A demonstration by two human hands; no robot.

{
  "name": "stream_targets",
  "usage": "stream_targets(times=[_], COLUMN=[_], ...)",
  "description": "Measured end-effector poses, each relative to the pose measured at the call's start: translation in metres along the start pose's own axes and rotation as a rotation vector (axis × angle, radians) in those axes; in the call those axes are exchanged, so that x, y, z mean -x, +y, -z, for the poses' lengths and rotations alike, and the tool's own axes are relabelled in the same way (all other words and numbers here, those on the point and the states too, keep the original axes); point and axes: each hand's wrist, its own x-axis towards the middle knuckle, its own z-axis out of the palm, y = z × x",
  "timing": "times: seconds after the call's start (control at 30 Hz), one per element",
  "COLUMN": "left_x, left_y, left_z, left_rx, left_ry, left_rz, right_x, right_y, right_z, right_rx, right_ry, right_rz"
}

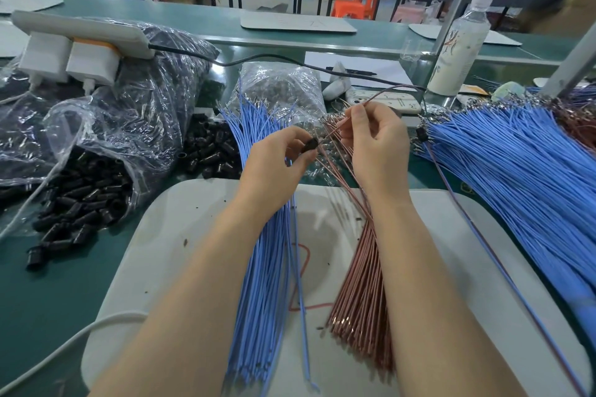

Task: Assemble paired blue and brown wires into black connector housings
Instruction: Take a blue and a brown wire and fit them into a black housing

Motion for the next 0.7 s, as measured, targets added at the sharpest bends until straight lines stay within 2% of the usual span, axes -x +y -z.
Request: stream_targets(times=[0.17,0.33,0.4,0.5,0.53,0.6,0.7], left_x=[0.0011,0.0013,0.0009,-0.0006,-0.0007,-0.0001,0.0015], left_y=[-0.0001,-0.0006,-0.0004,-0.0001,0.0000,0.0005,0.0021], left_z=[-0.0006,-0.0020,-0.0021,-0.0011,-0.0009,-0.0004,-0.0004], left_rx=[-0.077,-0.098,-0.078,-0.018,-0.001,0.035,0.042], left_ry=[0.007,0.028,0.055,0.084,0.083,0.062,0.018], left_rz=[-0.033,-0.090,-0.107,-0.095,-0.089,-0.088,-0.105], right_x=[-0.0004,0.0031,0.0052,0.0050,0.0052,0.0048,0.0007], right_y=[0.0005,0.0027,0.0027,0.0010,0.0002,-0.0027,-0.0060], right_z=[0.0008,-0.0012,-0.0015,-0.0024,-0.0029,-0.0030,0.0005], right_rx=[0.023,0.164,0.222,0.235,0.168,-0.121,-0.503], right_ry=[0.007,-0.045,-0.108,-0.254,-0.284,-0.279,-0.123], right_rz=[0.045,0.137,0.166,0.094,0.044,-0.130,-0.363])
